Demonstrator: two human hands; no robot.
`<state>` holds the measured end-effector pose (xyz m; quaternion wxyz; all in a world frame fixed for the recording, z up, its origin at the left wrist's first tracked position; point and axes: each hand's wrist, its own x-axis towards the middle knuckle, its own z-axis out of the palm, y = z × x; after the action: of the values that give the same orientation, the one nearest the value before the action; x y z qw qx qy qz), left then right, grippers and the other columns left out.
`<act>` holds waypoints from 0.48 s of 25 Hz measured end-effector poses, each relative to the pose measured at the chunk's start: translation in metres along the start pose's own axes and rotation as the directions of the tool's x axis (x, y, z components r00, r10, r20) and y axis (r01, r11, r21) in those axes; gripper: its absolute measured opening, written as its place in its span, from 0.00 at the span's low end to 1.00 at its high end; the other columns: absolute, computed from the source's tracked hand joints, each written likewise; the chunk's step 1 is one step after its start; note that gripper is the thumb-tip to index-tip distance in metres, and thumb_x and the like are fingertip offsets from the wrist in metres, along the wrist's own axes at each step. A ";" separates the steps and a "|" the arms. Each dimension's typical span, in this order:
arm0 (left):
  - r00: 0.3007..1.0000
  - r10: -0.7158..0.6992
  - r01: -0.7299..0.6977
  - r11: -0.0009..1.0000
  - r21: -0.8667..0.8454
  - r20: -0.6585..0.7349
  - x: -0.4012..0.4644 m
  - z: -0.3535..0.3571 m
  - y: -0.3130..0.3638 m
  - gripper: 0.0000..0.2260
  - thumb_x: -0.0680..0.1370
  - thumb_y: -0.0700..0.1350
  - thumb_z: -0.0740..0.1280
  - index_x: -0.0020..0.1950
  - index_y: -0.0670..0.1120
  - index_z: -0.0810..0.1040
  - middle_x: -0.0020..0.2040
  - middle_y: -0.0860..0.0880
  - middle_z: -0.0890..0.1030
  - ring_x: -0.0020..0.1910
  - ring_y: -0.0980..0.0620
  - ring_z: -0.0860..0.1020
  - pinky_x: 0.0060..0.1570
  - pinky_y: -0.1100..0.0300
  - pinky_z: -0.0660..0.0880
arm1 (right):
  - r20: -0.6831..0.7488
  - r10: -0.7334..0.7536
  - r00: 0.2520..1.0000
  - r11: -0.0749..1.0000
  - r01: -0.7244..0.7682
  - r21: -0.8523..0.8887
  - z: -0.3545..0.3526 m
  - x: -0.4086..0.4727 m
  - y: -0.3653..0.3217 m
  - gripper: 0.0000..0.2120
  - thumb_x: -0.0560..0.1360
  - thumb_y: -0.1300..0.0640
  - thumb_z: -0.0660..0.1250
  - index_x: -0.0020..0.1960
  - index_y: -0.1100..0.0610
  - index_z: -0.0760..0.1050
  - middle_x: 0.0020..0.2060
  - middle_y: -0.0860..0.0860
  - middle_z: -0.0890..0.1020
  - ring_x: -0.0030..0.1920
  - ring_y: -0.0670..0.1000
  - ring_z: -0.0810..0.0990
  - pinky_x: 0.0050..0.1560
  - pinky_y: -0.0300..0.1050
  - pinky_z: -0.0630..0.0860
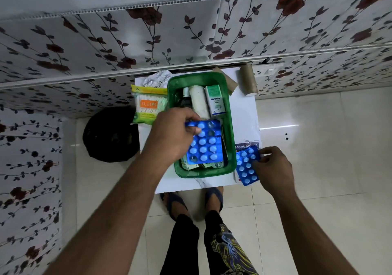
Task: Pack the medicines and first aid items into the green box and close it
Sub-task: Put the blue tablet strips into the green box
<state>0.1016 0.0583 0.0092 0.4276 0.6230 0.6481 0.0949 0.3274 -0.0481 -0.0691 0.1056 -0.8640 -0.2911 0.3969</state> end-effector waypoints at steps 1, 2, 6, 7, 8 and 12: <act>1.000 0.013 -0.016 0.994 0.108 0.024 0.004 0.011 -0.001 0.08 0.74 0.41 0.72 0.51 0.48 0.84 0.47 0.49 0.84 0.41 0.53 0.79 0.43 0.62 0.74 | 0.001 -0.002 1.000 1.000 0.002 0.003 0.000 0.001 0.001 0.14 0.70 0.59 0.70 0.53 0.50 0.72 0.44 0.48 0.80 0.44 0.51 0.80 0.40 0.45 0.77; 0.999 0.039 -0.046 0.975 0.219 0.036 0.007 0.019 -0.002 0.07 0.74 0.41 0.71 0.52 0.47 0.84 0.48 0.47 0.84 0.43 0.51 0.80 0.43 0.62 0.71 | 0.003 -0.004 1.000 1.000 0.004 0.004 -0.001 0.002 0.001 0.15 0.70 0.59 0.71 0.54 0.51 0.73 0.44 0.48 0.80 0.43 0.50 0.79 0.36 0.42 0.74; 0.993 0.100 -0.119 0.812 0.571 0.064 0.002 0.036 -0.005 0.06 0.74 0.42 0.71 0.49 0.43 0.82 0.49 0.45 0.79 0.51 0.44 0.76 0.39 0.54 0.69 | 0.007 0.006 1.000 1.000 -0.006 0.007 -0.005 0.003 0.001 0.17 0.69 0.58 0.74 0.55 0.54 0.73 0.44 0.48 0.78 0.39 0.47 0.76 0.31 0.38 0.68; 0.989 0.128 -0.146 0.755 0.640 0.075 -0.001 0.038 -0.003 0.06 0.73 0.43 0.72 0.48 0.44 0.81 0.49 0.45 0.79 0.53 0.44 0.74 0.39 0.54 0.68 | 0.004 0.007 1.000 1.000 -0.007 0.010 -0.006 0.003 0.002 0.17 0.68 0.57 0.74 0.55 0.54 0.73 0.45 0.48 0.78 0.41 0.48 0.77 0.32 0.39 0.69; 0.984 0.158 -0.171 0.700 0.693 0.083 -0.004 0.040 -0.001 0.07 0.72 0.43 0.73 0.49 0.45 0.80 0.49 0.46 0.79 0.55 0.43 0.73 0.41 0.53 0.67 | 0.000 0.007 1.000 1.000 -0.007 0.016 -0.006 0.002 0.002 0.18 0.68 0.56 0.74 0.55 0.53 0.73 0.45 0.48 0.78 0.42 0.49 0.78 0.34 0.41 0.71; 0.978 0.194 -0.184 0.615 0.767 0.079 -0.004 0.042 0.001 0.10 0.72 0.47 0.73 0.51 0.47 0.80 0.52 0.47 0.80 0.57 0.43 0.70 0.51 0.51 0.66 | 0.017 0.022 1.000 0.996 -0.024 0.088 -0.013 0.004 0.004 0.16 0.70 0.57 0.74 0.55 0.54 0.74 0.42 0.48 0.78 0.41 0.48 0.79 0.34 0.41 0.74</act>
<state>0.1300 0.0372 -0.0147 0.1049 0.8096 0.5599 -0.1420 0.3414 -0.0483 -0.0648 0.1369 -0.8587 -0.2640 0.4174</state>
